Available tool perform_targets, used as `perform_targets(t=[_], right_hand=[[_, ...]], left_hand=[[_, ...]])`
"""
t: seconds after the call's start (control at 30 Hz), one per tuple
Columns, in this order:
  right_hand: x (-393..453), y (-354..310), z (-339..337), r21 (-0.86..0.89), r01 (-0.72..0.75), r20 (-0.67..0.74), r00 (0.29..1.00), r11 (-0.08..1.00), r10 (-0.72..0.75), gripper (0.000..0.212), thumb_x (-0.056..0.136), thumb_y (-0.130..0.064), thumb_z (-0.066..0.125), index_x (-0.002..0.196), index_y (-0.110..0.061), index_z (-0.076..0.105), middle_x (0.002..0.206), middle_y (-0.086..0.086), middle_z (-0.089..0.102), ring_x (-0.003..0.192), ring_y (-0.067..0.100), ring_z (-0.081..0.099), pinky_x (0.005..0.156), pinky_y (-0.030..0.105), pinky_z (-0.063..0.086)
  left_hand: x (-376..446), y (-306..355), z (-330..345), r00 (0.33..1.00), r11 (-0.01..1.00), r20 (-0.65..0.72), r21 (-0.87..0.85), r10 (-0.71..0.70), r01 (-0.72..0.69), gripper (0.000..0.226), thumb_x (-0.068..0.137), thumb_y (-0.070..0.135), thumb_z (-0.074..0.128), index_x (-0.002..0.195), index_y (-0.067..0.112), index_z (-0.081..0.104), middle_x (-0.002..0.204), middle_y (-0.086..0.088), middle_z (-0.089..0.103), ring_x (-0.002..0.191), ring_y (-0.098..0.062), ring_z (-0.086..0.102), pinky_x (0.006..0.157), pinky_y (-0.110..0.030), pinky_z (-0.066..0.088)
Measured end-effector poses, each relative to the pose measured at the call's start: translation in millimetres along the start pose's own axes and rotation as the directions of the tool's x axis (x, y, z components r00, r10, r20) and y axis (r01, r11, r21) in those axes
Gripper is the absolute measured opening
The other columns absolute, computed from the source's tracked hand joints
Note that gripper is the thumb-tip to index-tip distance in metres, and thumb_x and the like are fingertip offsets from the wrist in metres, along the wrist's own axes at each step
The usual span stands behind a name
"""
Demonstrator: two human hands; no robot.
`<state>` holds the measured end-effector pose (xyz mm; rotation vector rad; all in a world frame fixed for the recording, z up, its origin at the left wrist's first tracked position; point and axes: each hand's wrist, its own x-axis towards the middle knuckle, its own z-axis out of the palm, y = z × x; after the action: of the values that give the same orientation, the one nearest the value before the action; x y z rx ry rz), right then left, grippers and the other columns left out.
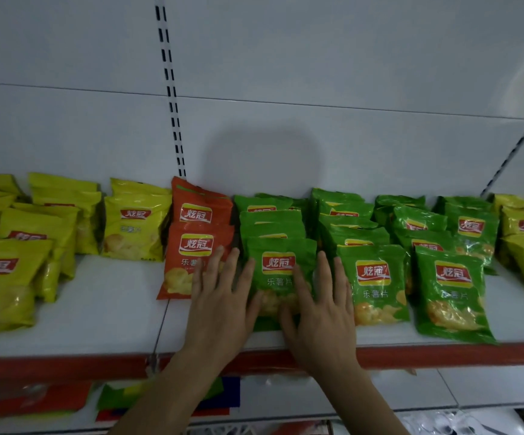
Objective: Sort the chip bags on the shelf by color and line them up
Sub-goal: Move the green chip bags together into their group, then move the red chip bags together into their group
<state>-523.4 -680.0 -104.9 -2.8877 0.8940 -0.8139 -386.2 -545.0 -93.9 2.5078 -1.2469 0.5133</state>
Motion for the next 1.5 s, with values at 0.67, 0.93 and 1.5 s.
perform_targets(t=[0.67,0.93,1.5], right_hand=[[4.1,-97.1,-5.8,0.036,0.021,-0.177,0.984,0.999,-0.014,0.048,0.099,-0.034,0.058,0.144,-0.017,0.062,0.164,0.017,0.042,0.161,0.037,0.018,0.120,0.061,0.036],[-5.4,-107.9,-4.8,0.024,-0.024,-0.177,0.984,0.999,0.028,0.046,0.102,-0.034,0.051,0.142,-0.016,0.063,0.159,0.016,0.047,0.158,0.039,0.025,0.121,0.059,0.036],[103.9,-164.9,63.9,-0.195,0.029,0.217,0.976,0.980,0.014,0.066,0.100,-0.042,0.056,0.160,-0.020,0.038,0.153,0.028,0.047,0.151,0.049,0.031,0.126,0.058,0.022]], left_hand=[[16.0,-80.2,-5.8,0.919,0.918,0.107,-0.079,-0.380,0.389,0.114,0.085,0.084,0.051,0.159,0.003,0.022,0.131,-0.026,0.061,0.114,-0.044,0.058,0.090,-0.051,0.051],[10.8,-89.8,-9.9,0.901,0.809,0.205,-0.397,-0.383,0.434,0.119,0.082,0.070,0.073,0.163,0.011,0.008,0.143,-0.019,0.055,0.122,-0.040,0.060,0.094,-0.051,0.053],[-6.1,-172.7,-61.4,0.826,0.567,0.034,-0.711,-0.563,0.416,0.063,0.109,0.027,0.049,0.165,0.025,0.020,0.135,0.004,0.058,0.110,-0.015,0.062,0.083,-0.033,0.051]])
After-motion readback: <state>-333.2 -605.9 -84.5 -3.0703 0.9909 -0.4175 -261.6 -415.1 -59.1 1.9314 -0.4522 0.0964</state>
